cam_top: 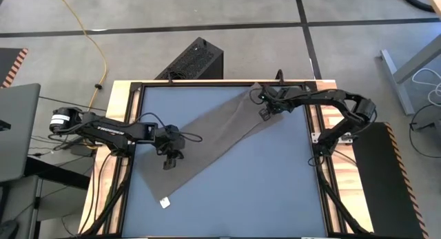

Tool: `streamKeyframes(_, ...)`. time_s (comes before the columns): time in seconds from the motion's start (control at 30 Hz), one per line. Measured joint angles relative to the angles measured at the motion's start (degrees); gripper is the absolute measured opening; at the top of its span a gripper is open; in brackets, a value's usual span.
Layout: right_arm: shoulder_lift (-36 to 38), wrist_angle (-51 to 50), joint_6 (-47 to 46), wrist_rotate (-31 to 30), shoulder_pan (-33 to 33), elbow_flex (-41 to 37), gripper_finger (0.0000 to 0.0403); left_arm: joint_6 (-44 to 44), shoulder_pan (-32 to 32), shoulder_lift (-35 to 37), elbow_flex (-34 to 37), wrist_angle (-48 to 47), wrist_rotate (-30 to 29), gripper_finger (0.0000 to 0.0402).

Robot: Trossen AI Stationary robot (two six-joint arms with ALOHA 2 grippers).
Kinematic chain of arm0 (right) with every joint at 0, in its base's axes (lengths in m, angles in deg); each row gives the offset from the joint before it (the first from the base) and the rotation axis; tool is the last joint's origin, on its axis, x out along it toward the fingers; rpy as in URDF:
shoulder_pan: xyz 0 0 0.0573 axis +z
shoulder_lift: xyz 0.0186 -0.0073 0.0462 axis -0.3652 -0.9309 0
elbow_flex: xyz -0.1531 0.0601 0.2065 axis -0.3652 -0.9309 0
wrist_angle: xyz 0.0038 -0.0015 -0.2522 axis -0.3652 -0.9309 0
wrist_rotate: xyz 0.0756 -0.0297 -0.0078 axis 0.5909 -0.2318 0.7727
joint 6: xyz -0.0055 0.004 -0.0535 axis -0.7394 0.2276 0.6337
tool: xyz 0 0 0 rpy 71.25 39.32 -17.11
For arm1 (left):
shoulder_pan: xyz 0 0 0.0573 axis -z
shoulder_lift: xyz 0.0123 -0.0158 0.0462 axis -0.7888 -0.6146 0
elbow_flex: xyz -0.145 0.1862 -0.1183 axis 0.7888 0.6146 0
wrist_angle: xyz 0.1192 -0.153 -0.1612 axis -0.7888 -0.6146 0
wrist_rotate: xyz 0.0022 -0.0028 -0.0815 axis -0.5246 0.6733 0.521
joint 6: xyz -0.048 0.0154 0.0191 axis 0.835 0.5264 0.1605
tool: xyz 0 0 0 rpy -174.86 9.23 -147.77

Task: Roll towel into tight, uniform cylinder
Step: Fold the gray towel

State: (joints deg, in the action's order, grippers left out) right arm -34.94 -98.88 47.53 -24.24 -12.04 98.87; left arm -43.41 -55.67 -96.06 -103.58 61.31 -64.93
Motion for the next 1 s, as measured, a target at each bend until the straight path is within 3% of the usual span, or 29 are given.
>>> streamKeyframes(0.37,-0.1,-4.1,-3.1,-0.1,1.2,-0.1,0.0053,0.0,0.0,0.0,0.0,0.0,0.0,0.0000)
streamKeyframes(0.63,-0.2,-0.2,-5.7,-0.6,1.8,-6.0,0.0055,-0.4,0.0,0.0,0.0,0.1,0.4,0.0000)
streamKeyframes(1.0,-0.1,-2.3,-6.0,-3.9,2.0,-6.6,0.0109,1.7,0.3,0.0,0.0,-1.4,2.7,0.0000)
